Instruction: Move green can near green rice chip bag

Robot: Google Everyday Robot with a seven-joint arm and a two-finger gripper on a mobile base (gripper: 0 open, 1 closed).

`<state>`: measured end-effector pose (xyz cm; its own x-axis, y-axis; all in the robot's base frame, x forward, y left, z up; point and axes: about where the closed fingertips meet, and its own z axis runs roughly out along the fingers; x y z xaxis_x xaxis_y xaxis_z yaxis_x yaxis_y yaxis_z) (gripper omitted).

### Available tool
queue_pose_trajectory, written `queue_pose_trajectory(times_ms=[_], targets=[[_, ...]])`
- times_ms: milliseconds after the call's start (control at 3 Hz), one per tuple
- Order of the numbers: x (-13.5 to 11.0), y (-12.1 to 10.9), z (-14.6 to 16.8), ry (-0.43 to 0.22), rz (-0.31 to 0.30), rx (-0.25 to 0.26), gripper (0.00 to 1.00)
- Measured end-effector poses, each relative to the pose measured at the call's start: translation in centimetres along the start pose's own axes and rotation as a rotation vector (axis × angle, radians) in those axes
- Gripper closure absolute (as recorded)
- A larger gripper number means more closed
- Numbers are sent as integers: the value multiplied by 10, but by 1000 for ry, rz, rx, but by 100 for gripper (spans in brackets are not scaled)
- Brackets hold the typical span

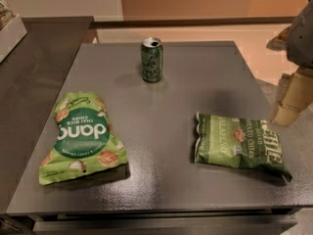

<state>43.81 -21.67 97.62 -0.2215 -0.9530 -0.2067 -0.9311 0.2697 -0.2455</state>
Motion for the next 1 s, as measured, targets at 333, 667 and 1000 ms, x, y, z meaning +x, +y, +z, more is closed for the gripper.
queue_pose_trajectory(times_ms=[333,667,1000], targets=[[-5,0,-1,-11,-3,0,0],[-22,-6,8,-74,22,-8,0],[-49,-20,27,-154,54,-21,0]])
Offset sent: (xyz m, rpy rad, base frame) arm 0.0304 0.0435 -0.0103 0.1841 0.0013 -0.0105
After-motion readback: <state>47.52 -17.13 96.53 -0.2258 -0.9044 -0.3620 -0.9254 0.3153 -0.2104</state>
